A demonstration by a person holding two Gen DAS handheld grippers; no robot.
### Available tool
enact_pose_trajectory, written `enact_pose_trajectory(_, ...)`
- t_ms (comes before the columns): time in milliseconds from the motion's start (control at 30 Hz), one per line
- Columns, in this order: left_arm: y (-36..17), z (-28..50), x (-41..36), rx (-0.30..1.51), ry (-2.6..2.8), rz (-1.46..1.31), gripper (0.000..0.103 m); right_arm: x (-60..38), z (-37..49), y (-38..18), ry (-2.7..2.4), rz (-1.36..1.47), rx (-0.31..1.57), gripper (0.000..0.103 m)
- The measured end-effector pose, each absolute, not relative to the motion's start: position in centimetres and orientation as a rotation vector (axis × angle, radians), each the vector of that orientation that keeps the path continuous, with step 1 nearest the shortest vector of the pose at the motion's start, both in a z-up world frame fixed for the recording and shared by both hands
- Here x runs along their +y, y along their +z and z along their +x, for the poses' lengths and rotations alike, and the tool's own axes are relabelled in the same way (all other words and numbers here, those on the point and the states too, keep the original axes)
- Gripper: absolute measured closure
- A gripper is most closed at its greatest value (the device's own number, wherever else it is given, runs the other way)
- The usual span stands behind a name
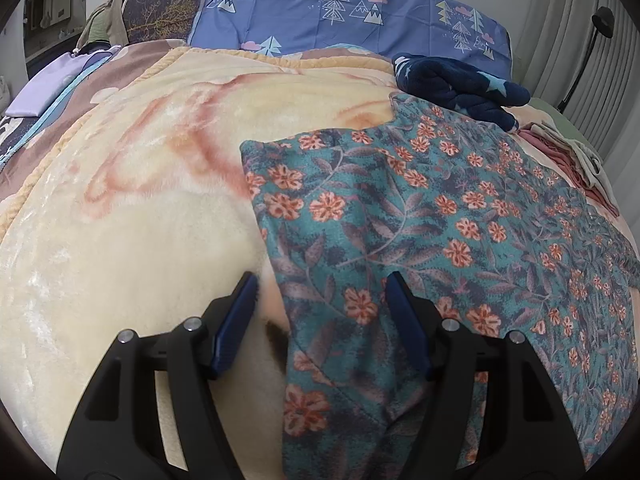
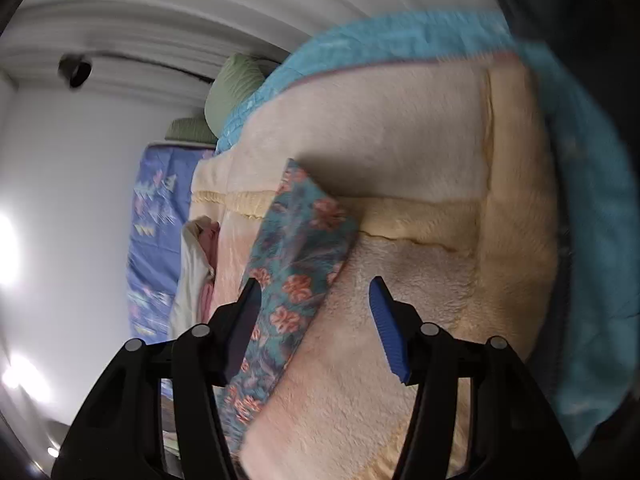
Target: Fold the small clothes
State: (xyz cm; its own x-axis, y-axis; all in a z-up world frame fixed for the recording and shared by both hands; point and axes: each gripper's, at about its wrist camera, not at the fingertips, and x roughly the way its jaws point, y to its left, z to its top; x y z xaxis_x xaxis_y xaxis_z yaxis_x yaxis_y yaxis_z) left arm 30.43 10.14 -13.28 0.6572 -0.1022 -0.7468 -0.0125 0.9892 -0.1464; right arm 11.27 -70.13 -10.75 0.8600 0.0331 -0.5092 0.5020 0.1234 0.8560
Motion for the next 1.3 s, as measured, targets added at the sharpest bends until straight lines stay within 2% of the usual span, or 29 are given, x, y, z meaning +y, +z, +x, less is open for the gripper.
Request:
enact_pose_trajectory(400,-13.3,30.4,10.1,0.854,-0.048,-0.137,0.034,-70.4,12.4,-13.1,-0.343,1.51,0.308,0.047)
enact_pose_trajectory(500,-13.3,30.4,10.1,0.854,-0.047,-0.134,0.034,-70.5,12.9,-12.9,-0.382,1.471,0.322,0.065)
enact_pose_trajectory(633,-13.3,30.4,10.1,0.855,-0.045,-0.131,0.034,-70.3,12.3,-12.8,-0.469,1.44,0.323,0.093)
enact_pose_trajectory(667,-13.3,30.4,10.0,0.855,-0.045,-0.131,0.034,-70.1,12.2,-12.1,-0.495,1.386,0.33,0.096)
enact_pose_trajectory(933,-12.0,29.8,9.5,0.818,-0.097,-0.123,0.031,-69.1,13.5,-7.1,-0.536,1.189,0.325,0.096)
enact_pose_trajectory(1300,-3.7,26.5,2.5,0.658,-0.389,-0.199,0.026,-63.3,16.8,-0.3,-0.401,0.888,0.332,0.097)
